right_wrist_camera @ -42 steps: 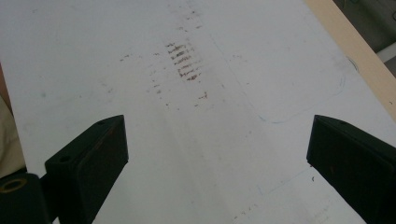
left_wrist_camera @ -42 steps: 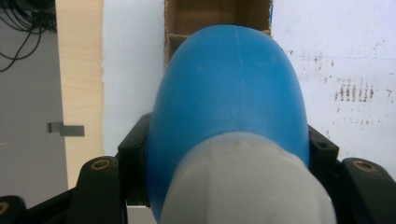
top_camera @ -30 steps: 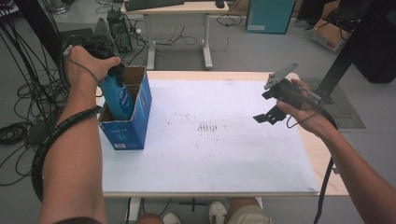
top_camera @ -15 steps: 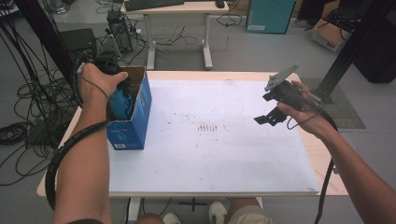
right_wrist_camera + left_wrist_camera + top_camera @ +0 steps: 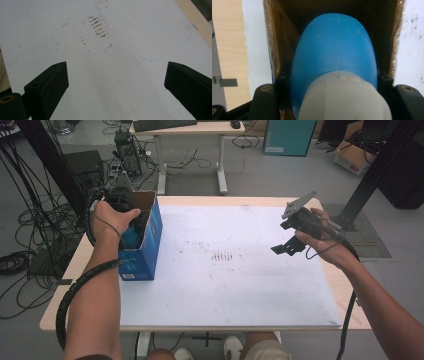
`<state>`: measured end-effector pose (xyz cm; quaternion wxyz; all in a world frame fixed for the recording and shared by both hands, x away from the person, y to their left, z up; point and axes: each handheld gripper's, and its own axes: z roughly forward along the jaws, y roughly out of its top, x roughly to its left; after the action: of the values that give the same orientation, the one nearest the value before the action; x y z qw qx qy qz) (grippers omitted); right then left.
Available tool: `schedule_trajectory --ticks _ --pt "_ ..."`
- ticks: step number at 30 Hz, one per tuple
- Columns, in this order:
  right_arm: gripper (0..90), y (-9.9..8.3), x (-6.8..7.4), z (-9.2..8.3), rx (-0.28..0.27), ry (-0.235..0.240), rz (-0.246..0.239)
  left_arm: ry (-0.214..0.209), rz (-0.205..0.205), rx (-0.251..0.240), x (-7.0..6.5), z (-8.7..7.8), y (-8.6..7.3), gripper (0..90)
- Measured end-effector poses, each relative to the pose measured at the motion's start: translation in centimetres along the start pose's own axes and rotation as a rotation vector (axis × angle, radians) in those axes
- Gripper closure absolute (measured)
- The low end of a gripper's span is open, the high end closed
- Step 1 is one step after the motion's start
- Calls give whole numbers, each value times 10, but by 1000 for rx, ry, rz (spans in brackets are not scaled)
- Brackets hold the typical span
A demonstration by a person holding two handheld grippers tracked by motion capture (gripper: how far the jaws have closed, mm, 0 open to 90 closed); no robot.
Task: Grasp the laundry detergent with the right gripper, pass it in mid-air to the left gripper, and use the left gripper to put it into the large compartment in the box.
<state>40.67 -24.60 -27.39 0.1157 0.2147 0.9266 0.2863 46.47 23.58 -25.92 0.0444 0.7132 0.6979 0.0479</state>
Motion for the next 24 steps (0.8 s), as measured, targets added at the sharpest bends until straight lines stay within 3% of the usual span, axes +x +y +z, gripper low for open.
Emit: schedule_trajectory --ticks 9,24 --pt "52 0 -1 1 9 3 -1 1 -1 14 -1 17 -4 371" --pt "52 0 -1 0 10 0 0 -9 2 15 1 17 -5 369"
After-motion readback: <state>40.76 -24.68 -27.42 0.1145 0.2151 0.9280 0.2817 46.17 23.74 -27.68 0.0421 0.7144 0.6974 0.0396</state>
